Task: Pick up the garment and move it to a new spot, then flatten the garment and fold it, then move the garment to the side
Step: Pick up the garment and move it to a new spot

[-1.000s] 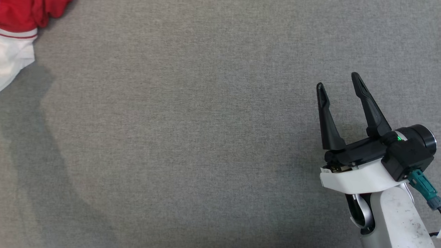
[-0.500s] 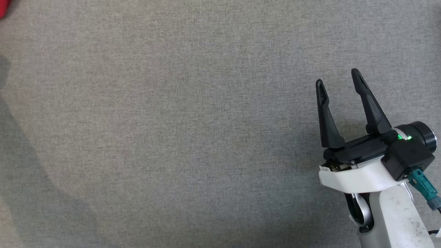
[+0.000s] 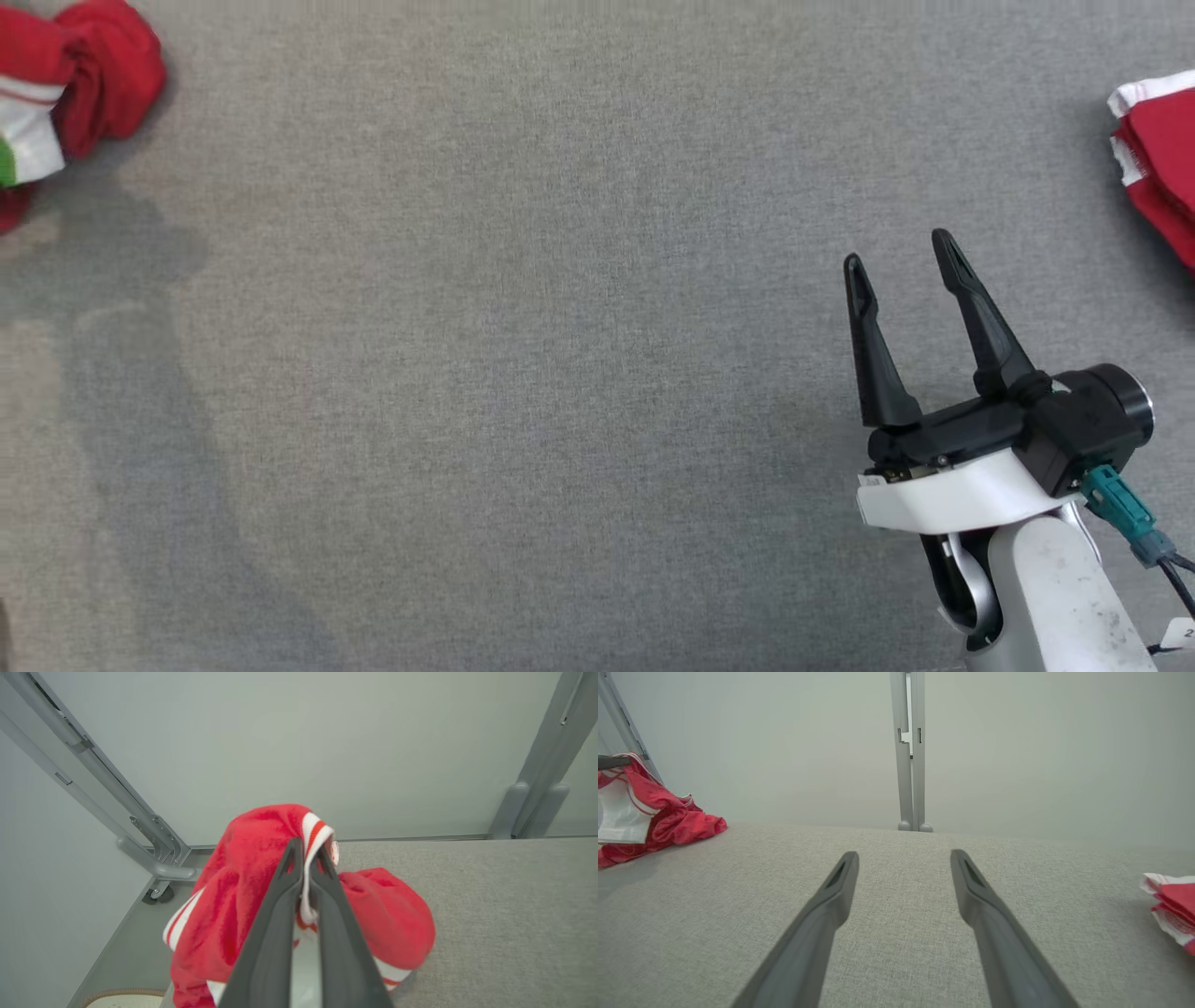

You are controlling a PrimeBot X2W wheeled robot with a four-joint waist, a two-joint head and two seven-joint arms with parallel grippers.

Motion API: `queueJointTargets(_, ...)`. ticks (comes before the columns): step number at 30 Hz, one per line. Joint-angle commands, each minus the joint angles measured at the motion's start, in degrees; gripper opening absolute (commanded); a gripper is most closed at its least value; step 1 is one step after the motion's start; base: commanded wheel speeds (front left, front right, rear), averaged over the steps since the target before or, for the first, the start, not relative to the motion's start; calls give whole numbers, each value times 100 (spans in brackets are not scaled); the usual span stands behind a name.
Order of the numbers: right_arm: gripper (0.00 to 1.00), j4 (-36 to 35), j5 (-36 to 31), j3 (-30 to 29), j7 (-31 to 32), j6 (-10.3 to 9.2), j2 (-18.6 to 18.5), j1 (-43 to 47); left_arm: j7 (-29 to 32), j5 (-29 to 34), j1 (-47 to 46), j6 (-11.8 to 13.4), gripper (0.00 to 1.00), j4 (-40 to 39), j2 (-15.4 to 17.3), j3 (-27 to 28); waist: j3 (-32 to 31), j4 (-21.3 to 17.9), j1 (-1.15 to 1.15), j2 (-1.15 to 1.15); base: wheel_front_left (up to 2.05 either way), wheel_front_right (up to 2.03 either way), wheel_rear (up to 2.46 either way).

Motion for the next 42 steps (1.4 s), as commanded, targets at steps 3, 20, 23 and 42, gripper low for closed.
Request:
queueJointTargets(3, 100, 103, 111, -44, -25, -9, -8, 194, -69, 12, -134, -176, 0, -193, -192, -231, -1109, -62, 0, 0, 0, 0, 0)
queueJointTargets(20, 100, 284, 494, -586, -24, -9, -9, 948, 614, -1607, -87, -315, 0, -2543, -1434, -1767, -2614, -605, 0, 0, 0, 0, 0)
queueJointTargets(23, 100, 281, 511, -690, -24, -9, -10, 980, 875, -1979, 178, -254, 0, -2923, -1690, -1712, -2616, -674, 0, 0, 0, 0, 0)
queueJointTargets(42, 100, 294, 539, -826, -24, -9, -9, 788, -297, -2214, 3369, 1005, 0, -1490, -1653, -1367, -2022, -716, 0, 0, 0, 0, 0)
